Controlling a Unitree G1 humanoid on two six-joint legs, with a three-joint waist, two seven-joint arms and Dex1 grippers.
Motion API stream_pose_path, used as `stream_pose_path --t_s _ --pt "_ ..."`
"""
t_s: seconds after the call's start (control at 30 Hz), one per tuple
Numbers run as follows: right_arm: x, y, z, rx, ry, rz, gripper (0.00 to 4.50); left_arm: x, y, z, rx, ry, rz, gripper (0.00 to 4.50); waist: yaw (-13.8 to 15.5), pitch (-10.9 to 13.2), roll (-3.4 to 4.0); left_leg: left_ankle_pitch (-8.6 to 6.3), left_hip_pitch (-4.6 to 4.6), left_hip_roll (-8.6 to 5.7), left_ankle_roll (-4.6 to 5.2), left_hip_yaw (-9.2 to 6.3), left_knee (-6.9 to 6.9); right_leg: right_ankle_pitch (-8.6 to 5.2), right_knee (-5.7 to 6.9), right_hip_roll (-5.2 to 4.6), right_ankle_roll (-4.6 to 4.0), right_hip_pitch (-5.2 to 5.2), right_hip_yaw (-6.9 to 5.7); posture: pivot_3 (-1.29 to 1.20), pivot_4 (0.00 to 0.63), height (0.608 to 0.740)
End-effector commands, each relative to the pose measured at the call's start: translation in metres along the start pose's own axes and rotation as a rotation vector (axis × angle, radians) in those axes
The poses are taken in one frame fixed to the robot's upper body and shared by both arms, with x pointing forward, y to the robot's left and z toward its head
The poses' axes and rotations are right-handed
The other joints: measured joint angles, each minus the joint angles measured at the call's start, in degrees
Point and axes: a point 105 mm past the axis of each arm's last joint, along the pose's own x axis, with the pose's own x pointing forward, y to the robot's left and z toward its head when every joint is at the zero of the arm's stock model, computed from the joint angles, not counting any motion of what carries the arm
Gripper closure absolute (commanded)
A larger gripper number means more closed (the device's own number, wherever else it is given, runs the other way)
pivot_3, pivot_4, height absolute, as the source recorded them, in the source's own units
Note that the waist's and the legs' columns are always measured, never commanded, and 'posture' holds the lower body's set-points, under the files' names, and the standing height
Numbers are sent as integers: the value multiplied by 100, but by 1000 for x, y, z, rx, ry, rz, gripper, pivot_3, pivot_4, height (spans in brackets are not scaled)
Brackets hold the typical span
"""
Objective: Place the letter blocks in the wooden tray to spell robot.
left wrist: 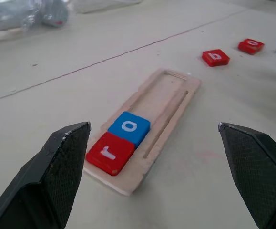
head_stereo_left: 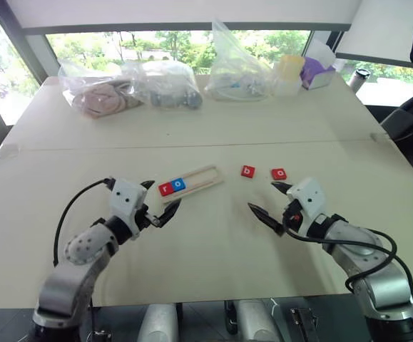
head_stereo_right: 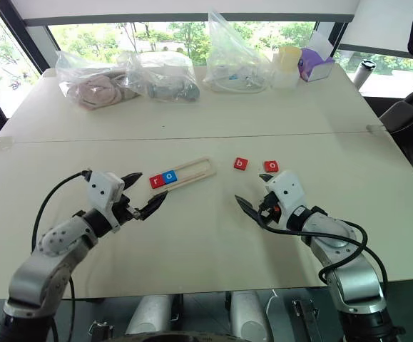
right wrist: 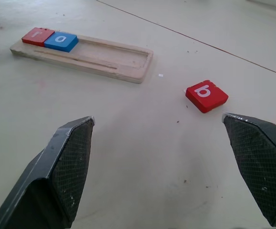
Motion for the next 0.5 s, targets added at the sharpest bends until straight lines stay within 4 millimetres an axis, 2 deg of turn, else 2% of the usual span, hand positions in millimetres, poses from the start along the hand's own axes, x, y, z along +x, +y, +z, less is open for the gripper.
stream_pose_path --t_s 0.03,0.17,0.33,0.5 --pt "2 -1 14 -37 -51 17 85 -5 18 -2 59 35 -122 0 -5 0 1 0 0 0 0 1 -1 0 0 0 0 -2 0 0 150 740" --pt "6 -1 19 -49 -65 20 85 -2 32 -17 111 112 -238 0 4 1 1 0 -2 0 0 6 -10 1 -1 -1 -1 -5 0 0 150 740" --pt "7 -1 21 -63 -79 5 85 15 41 -31 169 171 -368 0 31 1 -1 1 -5 -1 1 8 -6 12 0 -2 -20 0 -1 0 150 740" --pt "8 0 19 -73 -79 -18 85 37 55 -39 215 194 -366 0 31 1 -3 1 -6 -1 2 9 -2 13 3 -1 -19 0 -1 0 150 740"
